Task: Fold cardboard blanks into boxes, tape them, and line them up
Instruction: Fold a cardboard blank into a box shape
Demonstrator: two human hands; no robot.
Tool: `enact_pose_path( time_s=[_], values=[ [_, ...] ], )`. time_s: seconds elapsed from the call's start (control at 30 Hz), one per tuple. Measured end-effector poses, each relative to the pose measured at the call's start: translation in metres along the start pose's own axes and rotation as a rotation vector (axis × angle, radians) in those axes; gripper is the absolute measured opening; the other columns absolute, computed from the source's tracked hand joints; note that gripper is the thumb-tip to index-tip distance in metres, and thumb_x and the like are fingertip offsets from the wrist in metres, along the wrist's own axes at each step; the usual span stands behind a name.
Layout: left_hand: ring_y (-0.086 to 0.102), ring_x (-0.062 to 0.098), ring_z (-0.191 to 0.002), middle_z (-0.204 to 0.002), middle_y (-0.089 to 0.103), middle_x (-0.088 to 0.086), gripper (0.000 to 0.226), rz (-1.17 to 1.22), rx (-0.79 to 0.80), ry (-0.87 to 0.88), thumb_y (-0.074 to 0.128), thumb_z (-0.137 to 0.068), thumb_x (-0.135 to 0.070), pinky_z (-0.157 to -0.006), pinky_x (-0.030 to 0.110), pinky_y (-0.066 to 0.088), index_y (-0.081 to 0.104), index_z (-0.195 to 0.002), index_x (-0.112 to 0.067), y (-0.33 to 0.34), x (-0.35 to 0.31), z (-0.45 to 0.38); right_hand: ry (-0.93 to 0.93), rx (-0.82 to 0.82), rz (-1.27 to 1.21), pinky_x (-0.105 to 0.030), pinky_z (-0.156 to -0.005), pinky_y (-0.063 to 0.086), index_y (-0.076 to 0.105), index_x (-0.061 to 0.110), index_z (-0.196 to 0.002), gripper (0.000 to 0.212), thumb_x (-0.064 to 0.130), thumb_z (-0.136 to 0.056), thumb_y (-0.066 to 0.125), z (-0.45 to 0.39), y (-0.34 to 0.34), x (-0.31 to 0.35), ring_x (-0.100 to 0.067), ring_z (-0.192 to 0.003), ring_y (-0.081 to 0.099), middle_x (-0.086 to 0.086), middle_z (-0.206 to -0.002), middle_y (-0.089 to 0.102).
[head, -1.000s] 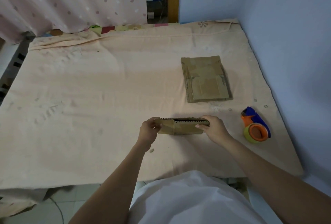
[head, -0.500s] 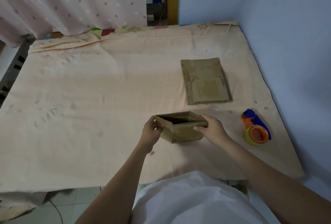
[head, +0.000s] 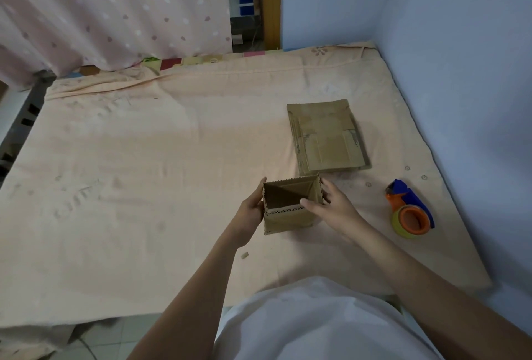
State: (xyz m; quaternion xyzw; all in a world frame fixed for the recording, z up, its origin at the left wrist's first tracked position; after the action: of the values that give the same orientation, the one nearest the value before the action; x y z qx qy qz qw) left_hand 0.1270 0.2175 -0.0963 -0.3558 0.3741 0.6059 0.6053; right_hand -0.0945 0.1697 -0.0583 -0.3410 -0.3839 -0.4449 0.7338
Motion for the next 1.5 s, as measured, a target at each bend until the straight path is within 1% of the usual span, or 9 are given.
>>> enact_pose_path(
  time_s=[0.07,0.23,0.4,0.63,0.83,1.1,1.2,1.37,1.5],
  values=[
    [0.059,0.018,-0.124,-0.128,0.065,-0.013,0.076,0.016,-0.010,-0.011,0.025,-0.096,0.015,-0.111,0.039,0.042,0.027,-0.154,-0.035,0.001,0.000,0.000,0.029,-0.016,-0.010,-0.042,-0.116,0.037,0.038,0.028,-0.152,0.091,0.069,-0.077,0.070,-0.001,0.000,0.000,-0.007,-0.138,0.039,0.016,-0.150,0.042],
    [0.062,0.020,-0.096,-0.097,0.070,-0.003,0.070,0.011,-0.151,-0.118,0.035,-0.096,0.005,-0.099,0.033,0.047,0.034,-0.150,-0.039,-0.006,0.008,-0.004,0.154,-0.044,-0.102,-0.044,-0.096,0.055,0.054,0.027,-0.134,0.035,0.042,-0.104,0.047,0.002,-0.002,0.000,-0.019,-0.122,0.056,0.006,-0.141,0.053],
    [0.060,0.020,-0.072,-0.078,0.064,0.002,0.038,0.083,-0.215,-0.244,0.047,-0.100,-0.006,-0.083,0.038,0.056,0.057,-0.132,-0.025,-0.005,0.006,0.004,0.131,-0.096,0.016,-0.047,-0.097,0.055,0.056,0.032,-0.127,0.024,0.031,-0.102,0.055,0.006,-0.003,-0.006,-0.019,-0.114,0.060,0.002,-0.128,0.060],
    [0.067,0.020,-0.089,-0.116,0.070,0.001,0.033,0.100,-0.206,-0.246,0.044,-0.105,-0.039,-0.085,0.031,0.056,0.063,-0.129,-0.029,-0.002,0.002,0.021,0.085,-0.138,0.074,-0.050,-0.094,0.056,0.056,0.034,-0.123,0.022,0.032,-0.101,0.057,0.009,0.003,-0.008,-0.019,-0.105,0.064,-0.001,-0.118,0.064],
    [0.067,0.022,-0.102,-0.116,0.070,0.001,0.036,0.042,-0.201,-0.235,0.046,-0.103,-0.043,-0.096,0.036,0.052,0.064,-0.130,-0.025,-0.003,0.006,0.022,0.025,-0.183,0.218,-0.051,-0.088,0.057,0.055,0.025,-0.132,0.031,0.031,-0.101,0.055,0.014,0.006,-0.002,-0.023,-0.101,0.063,0.010,-0.097,0.058],
    [0.064,0.020,-0.098,-0.117,0.070,0.004,0.035,0.053,-0.190,-0.214,0.043,-0.104,-0.042,-0.085,0.026,0.053,0.067,-0.122,-0.024,0.002,0.007,0.025,-0.127,-0.115,0.394,-0.035,-0.079,0.050,0.047,0.026,-0.111,0.019,0.019,-0.099,0.059,0.020,0.011,0.013,-0.024,-0.092,0.063,-0.010,-0.104,0.063],
    [0.063,0.020,-0.096,-0.117,0.069,0.008,0.033,0.077,-0.220,-0.196,0.041,-0.106,-0.037,-0.081,0.025,0.053,0.065,-0.125,-0.025,0.005,0.007,0.024,-0.118,-0.074,0.482,-0.030,-0.068,0.047,0.057,0.031,-0.111,0.026,0.019,-0.091,0.068,0.018,0.009,0.007,-0.019,-0.074,0.056,-0.018,-0.094,0.065],
    [0.069,0.017,-0.096,-0.116,0.069,0.002,0.036,0.041,-0.228,-0.195,0.047,-0.103,-0.039,-0.070,0.021,0.053,0.062,-0.132,-0.024,0.004,0.008,0.020,-0.099,-0.034,0.538,-0.031,-0.099,0.045,0.048,0.032,-0.144,0.070,0.028,-0.082,0.080,0.016,0.008,0.004,-0.021,-0.119,0.054,-0.003,-0.131,0.058],
    [0.068,0.019,-0.099,-0.123,0.066,0.005,0.040,0.010,-0.238,-0.187,0.050,-0.100,-0.043,-0.073,0.024,0.055,0.062,-0.133,-0.025,0.001,0.011,0.016,-0.093,-0.004,0.557,-0.033,-0.102,0.044,0.036,0.038,-0.151,0.085,0.031,-0.081,0.082,0.017,0.008,0.003,-0.022,-0.124,0.049,-0.003,-0.135,0.051]
  ],
)
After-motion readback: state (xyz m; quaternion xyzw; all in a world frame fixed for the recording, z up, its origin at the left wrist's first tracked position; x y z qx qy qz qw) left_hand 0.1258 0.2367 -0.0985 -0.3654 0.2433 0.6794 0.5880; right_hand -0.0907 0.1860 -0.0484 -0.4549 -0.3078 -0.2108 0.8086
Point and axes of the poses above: each hand's wrist, its own z-axis away from the middle knuckle, its own y-axis out of the palm, x = y × z, the point moved 2 cm from there along -z, towards the middle knuckle
